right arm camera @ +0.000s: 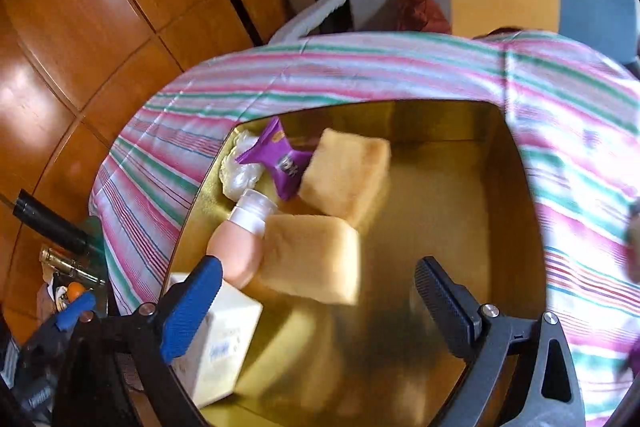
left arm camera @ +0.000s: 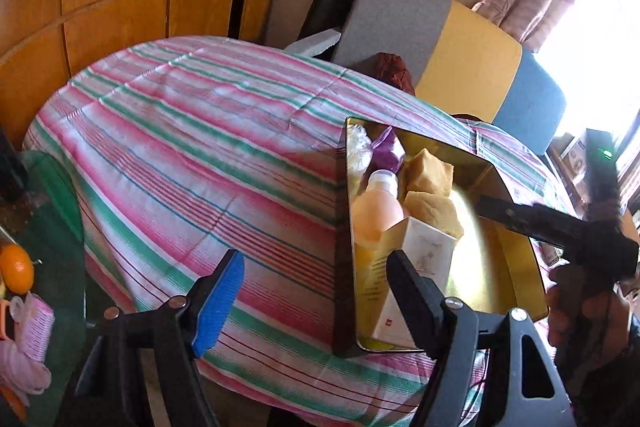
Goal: Organize objects
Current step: 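Open the right gripper and move both grippers back over the table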
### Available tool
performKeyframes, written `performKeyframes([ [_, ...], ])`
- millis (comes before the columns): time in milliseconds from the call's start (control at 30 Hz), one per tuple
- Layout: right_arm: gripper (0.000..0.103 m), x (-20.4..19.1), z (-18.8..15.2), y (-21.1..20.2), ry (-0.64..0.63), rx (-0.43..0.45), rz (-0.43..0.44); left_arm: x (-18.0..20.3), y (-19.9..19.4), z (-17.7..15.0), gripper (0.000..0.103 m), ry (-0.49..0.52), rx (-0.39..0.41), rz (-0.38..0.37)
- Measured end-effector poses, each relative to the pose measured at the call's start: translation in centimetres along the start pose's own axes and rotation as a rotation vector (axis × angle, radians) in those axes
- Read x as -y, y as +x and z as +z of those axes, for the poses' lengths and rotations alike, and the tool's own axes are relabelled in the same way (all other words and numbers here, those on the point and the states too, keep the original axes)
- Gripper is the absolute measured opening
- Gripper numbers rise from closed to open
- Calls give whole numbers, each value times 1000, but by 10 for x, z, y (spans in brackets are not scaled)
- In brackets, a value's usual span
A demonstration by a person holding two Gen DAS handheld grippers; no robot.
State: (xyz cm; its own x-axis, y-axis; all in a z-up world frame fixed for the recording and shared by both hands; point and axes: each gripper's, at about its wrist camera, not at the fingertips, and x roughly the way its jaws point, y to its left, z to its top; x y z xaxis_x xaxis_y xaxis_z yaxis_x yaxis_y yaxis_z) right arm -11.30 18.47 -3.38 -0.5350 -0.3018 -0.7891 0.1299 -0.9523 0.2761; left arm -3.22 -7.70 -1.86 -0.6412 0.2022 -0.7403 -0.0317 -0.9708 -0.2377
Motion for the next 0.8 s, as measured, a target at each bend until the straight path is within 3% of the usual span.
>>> performKeyframes([
  [367,100,54,-43,-87,-10,125,-128,67,-24,4,75,197,53,-50],
  [800,100,191,-83,-174,179,190,-383,170,-24,-5,75,419,38,-201],
])
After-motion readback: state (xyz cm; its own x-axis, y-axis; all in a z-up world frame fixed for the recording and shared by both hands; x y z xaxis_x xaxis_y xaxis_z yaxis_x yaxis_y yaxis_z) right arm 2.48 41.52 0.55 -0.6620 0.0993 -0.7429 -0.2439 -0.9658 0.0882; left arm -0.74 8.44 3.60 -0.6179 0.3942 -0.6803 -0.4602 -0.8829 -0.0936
